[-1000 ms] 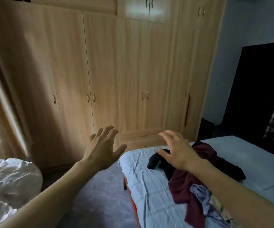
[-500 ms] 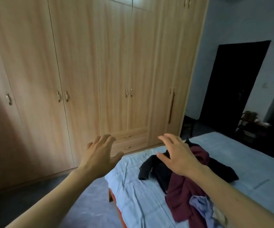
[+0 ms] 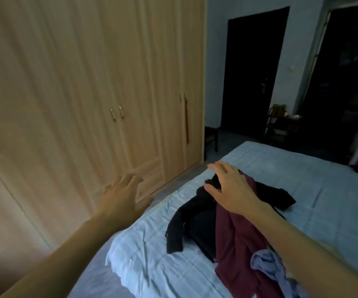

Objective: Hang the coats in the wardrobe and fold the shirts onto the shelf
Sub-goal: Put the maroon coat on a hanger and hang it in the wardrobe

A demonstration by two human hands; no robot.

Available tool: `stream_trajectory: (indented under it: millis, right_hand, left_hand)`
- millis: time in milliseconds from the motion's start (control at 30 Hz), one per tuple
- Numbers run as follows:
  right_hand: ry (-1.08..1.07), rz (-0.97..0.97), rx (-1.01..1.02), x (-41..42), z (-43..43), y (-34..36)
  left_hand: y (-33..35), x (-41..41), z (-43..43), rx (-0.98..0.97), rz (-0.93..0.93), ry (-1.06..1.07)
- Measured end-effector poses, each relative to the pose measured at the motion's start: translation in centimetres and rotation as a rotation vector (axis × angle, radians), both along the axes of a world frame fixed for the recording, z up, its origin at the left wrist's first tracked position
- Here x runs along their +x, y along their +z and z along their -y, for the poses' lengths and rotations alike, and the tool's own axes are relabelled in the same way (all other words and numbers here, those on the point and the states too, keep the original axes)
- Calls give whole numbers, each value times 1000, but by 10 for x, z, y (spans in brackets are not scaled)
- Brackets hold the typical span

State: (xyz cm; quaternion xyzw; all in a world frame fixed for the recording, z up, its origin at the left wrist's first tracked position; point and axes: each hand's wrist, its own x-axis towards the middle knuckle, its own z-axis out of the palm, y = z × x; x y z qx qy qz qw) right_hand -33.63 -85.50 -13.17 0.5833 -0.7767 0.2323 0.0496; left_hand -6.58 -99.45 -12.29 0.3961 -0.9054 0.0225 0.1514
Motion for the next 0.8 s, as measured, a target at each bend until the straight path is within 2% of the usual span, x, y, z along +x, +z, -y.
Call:
stream_trajectory:
  millis: [233, 400, 600, 800]
  right_hand:
    - [-232, 13, 89, -29, 27, -13]
    - [-429, 45, 89, -17, 30, -18]
    - [-596, 18, 98, 6, 39, -22]
    - [-710, -25, 213, 9, 42, -34]
  left_hand:
    - [-14, -68, 85, 51, 1, -228]
    - [-24, -109, 126, 126, -2, -465]
    - [-39, -145, 160, 136, -65, -658]
    - [-60, -181, 165, 139, -49, -774]
